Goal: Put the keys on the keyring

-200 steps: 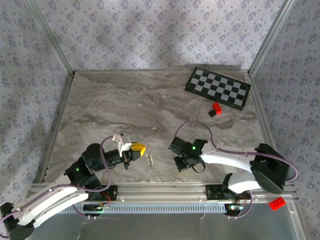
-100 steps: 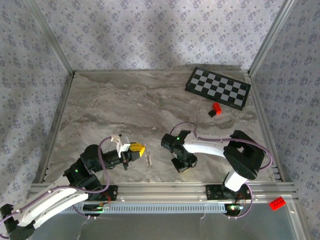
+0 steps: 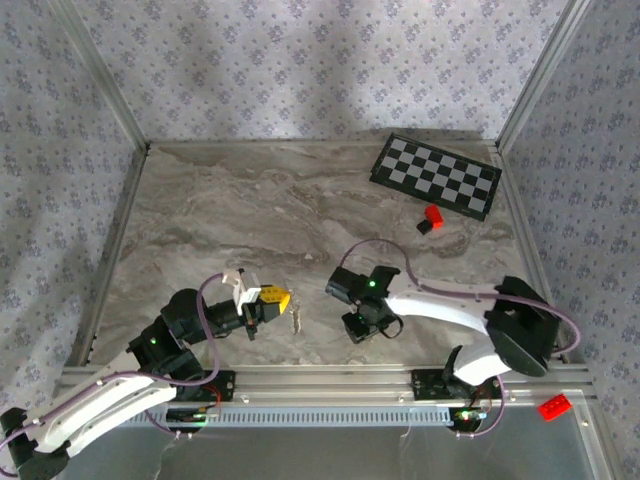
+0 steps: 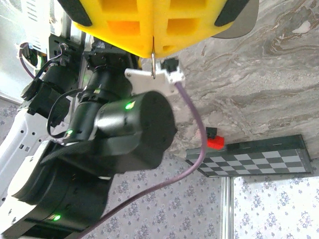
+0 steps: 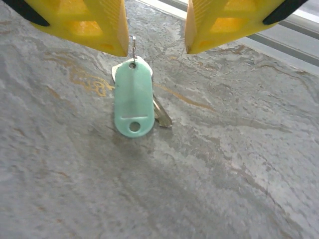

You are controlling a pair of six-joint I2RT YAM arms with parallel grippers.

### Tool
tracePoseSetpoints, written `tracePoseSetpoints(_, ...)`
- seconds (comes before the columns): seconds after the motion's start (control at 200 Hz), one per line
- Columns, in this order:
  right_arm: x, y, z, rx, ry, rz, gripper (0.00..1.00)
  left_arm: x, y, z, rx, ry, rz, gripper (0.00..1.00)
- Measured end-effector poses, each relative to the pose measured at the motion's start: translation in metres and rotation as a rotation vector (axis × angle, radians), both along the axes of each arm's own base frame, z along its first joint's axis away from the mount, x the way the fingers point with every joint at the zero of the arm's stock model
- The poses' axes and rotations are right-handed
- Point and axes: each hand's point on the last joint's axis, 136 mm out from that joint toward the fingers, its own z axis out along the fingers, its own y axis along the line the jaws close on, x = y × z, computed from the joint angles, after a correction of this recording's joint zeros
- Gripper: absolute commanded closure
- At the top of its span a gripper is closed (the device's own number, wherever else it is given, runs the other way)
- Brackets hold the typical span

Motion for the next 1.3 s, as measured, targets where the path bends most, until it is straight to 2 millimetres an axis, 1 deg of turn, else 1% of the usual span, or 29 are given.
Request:
tracePoseSetpoints(0.11,-0.006,-0.006,0.006,0.052,-0.060,-0.040,0.57,0.000,0.000,0.000,0.000,0.000,0.000,1.00)
tracePoseSetpoints(0.24,-0.011,-0.015,0.007,0.122,-0.147,-0.082,0.52,0.000,-0.001,-0.001,0.002,0.006,0.000,1.00)
tracePoseSetpoints(0.335,-0.013,-0.023,-0.001,0.182,-0.213,-0.110,0.51,0.000,-0.001,-0.002,0.006,0.010,-0.005,1.00)
tracePoseSetpoints(0.48,-0.014,-0.034,-0.016,0.219,-0.280,-0.141,0.50,-0.001,-0.002,-0.003,0.006,0.013,-0.011,1.00)
tracePoseSetpoints(0.625,-0.014,-0.032,-0.020,0.271,-0.324,-0.140,0.53,-0.001,-0.003,-0.003,0.008,0.015,-0.015,1.00)
tracePoseSetpoints(0.85,-0.013,-0.022,-0.018,0.333,-0.351,-0.147,0.65,-0.001,-0.004,-0.004,0.010,0.017,-0.015,1.00)
tracePoseSetpoints(1.104,-0.013,-0.020,-0.020,0.343,-0.354,-0.158,0.75,-0.001,-0.004,-0.004,0.010,0.017,-0.015,1.00)
tracePoseSetpoints(1.299,-0.013,-0.022,-0.025,0.317,-0.350,-0.159,0.80,-0.001,-0.004,-0.004,0.010,0.017,-0.015,1.00)
